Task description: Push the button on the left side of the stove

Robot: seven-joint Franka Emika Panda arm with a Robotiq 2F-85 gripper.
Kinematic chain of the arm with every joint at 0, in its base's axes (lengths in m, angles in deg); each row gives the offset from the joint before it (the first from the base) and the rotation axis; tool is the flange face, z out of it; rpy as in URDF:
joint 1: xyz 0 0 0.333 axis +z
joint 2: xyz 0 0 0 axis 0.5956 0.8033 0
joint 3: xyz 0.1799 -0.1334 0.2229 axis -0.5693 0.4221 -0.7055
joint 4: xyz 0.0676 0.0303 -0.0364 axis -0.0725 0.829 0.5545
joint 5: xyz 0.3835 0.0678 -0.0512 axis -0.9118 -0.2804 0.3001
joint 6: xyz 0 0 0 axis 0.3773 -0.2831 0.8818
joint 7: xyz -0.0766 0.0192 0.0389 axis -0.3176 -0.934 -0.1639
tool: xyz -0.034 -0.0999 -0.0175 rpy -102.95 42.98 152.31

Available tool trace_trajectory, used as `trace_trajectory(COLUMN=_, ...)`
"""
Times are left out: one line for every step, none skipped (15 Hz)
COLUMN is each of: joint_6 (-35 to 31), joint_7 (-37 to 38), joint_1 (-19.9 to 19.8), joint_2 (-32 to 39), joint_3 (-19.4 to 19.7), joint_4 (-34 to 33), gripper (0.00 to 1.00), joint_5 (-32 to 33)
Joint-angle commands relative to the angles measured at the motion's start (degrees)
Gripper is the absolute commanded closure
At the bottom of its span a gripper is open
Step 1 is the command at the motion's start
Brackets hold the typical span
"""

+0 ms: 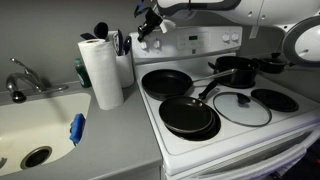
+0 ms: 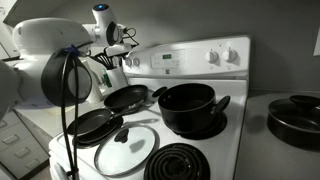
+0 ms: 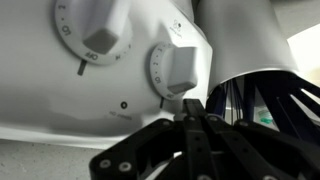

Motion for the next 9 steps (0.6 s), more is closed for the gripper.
trace_trajectory(joint_6=-1.51, joint_7=-2.51, joint_1=-0.39, joint_2=1.52, joint_3=-0.85, joint_4=-2.23, gripper=1.0, joint_5=-0.46)
trace_trajectory(joint_6=-1.58, joint_7=-2.6, joint_1=-0.39, joint_2=1.54, joint_3=-0.7, joint_4=-2.26, gripper=1.0, joint_5=-0.35)
trace_trajectory(joint_6=-1.78, joint_7=-2.71, joint_1=-0.39, joint_2=1.56, joint_3=-0.63, joint_4=-2.28, gripper=1.0, joint_5=-0.3)
trace_trajectory(joint_6=-2.03, joint_7=-2.87, joint_1=-0.36, joint_2=1.65, joint_3=-0.56, joint_4=-2.34, gripper=1.0, joint_5=-0.22)
trace_trajectory(joint_6=-2.27, joint_7=-3.01, joint_1=-0.24, joint_2=1.66, joint_3=-0.28, joint_4=-2.36, gripper=1.0, joint_5=0.08)
trace_trajectory(joint_6=-2.39, joint_7=-3.18, joint_1=-0.16, joint_2=1.66, joint_3=-0.1, joint_4=-2.39, gripper=1.0, joint_5=0.32)
trace_trajectory(joint_6=-2.59, joint_7=-3.57, joint_1=-0.1, joint_2=1.65, joint_3=-0.05, joint_4=-2.45, gripper=1.0, joint_5=0.46)
trace_trajectory(joint_6=-2.99, joint_7=-3.72, joint_1=0.07, joint_2=1.67, joint_3=0.33, joint_4=-2.53, gripper=1.0, joint_5=0.85)
trace_trajectory(joint_6=-3.16, joint_7=-3.9, joint_1=0.21, joint_2=1.61, joint_3=0.58, joint_4=-2.58, gripper=1.0, joint_5=1.17)
